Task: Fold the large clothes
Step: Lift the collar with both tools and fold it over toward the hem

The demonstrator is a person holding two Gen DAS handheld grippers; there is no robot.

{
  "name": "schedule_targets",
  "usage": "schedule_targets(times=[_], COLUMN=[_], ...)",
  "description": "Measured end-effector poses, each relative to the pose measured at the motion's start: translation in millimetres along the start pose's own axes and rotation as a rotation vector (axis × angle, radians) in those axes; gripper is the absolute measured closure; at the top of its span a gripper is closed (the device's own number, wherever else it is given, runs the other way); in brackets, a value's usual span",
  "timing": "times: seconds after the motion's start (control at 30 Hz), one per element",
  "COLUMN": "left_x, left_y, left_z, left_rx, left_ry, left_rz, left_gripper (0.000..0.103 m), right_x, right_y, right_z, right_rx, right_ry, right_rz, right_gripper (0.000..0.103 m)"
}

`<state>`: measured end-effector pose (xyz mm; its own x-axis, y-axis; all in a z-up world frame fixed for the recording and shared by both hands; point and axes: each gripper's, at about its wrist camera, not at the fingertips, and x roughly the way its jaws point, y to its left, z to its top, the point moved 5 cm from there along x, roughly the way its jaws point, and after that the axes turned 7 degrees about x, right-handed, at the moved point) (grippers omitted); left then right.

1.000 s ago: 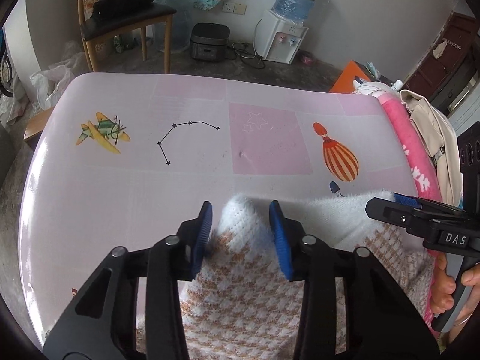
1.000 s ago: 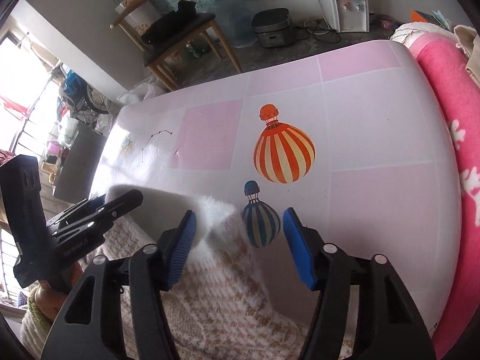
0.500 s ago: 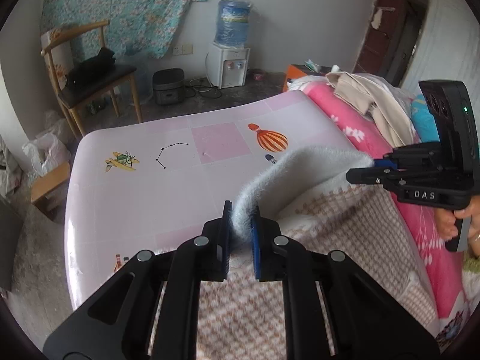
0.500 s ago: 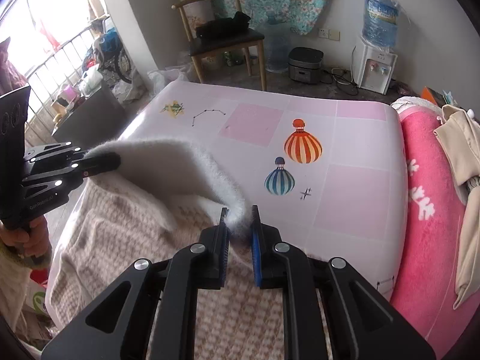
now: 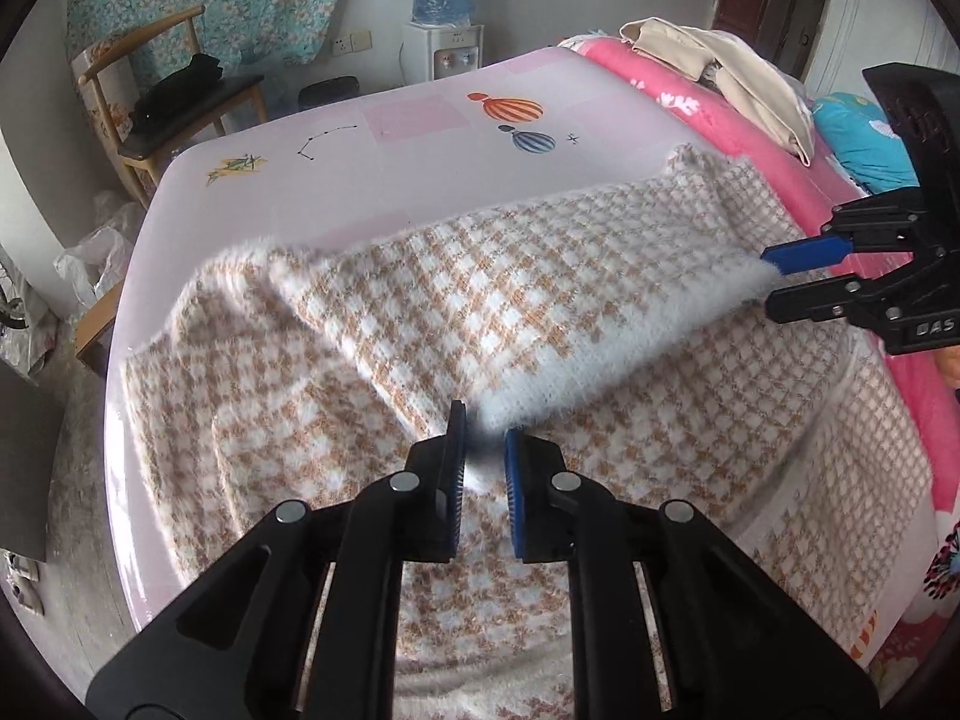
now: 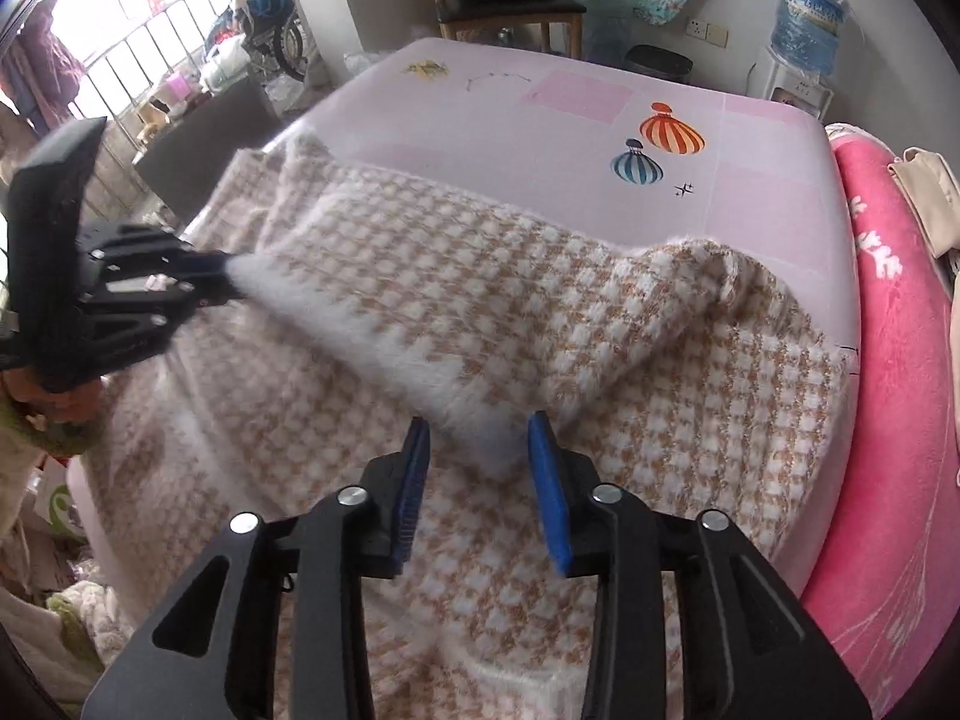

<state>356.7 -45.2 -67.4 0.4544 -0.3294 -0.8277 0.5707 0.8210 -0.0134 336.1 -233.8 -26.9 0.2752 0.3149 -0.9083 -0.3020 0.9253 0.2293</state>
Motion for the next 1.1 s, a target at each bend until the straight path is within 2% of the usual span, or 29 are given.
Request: schedule_targets(times=[0.17,0.23,0.37,0.5,0.57,0.63,0.7,0.77,0.87,0.93,1.0,1.1], left_x=[-6,-8,-22,-48,-58,-62,-57,-45,-14,13,33,38], left_y=[5,7,12,24,32,40,43,41,26,16,8,1], left_z=[-3,-5,-13,-19,-12,1,18,39,61,65,61,52], left_rx=[-0.056,-0.081,-0.109,-0.118,-0.124,-0.124,-0.120,-0.115,-0.060,-0.022,0.010,0.087], left_ry=[-0.007,-0.003,-0.020,-0.061,-0.093,-0.126,-0.139,-0.148,-0.123,-0.066,-0.015,-0.016], left_rz=[-0.052,-0.069,-0.076,-0.060,-0.039,-0.015,0.010,0.003,0.004,0.000,0.000,0.049], left_gripper=[0.088,0.087,0.087,0.087,0.087,0.087,0.087,0.087,0.087,0.087,0.087,0.086], right_x=[-46,-39,10,66,69,65,61,55,45,27,6,-3], right_y=[20,25,38,46,51,53,52,49,40,35,25,7], right_z=[33,52,78,67,55,43,29,15,4,7,20,45], right_rx=[0.002,0.038,0.075,0.074,0.022,-0.008,-0.023,-0.033,-0.050,-0.046,-0.031,0.008], right_ry=[-0.128,-0.146,-0.107,-0.011,-0.050,-0.046,-0.019,-0.003,0.017,-0.017,-0.091,-0.165], right_rz=[0.073,0.106,0.135,0.126,0.086,0.066,0.074,0.074,0.073,0.086,0.098,0.071], right_gripper=[0.059,0.059,0.061,0.064,0.064,0.064,0.064,0.064,0.066,0.066,0.066,0.066])
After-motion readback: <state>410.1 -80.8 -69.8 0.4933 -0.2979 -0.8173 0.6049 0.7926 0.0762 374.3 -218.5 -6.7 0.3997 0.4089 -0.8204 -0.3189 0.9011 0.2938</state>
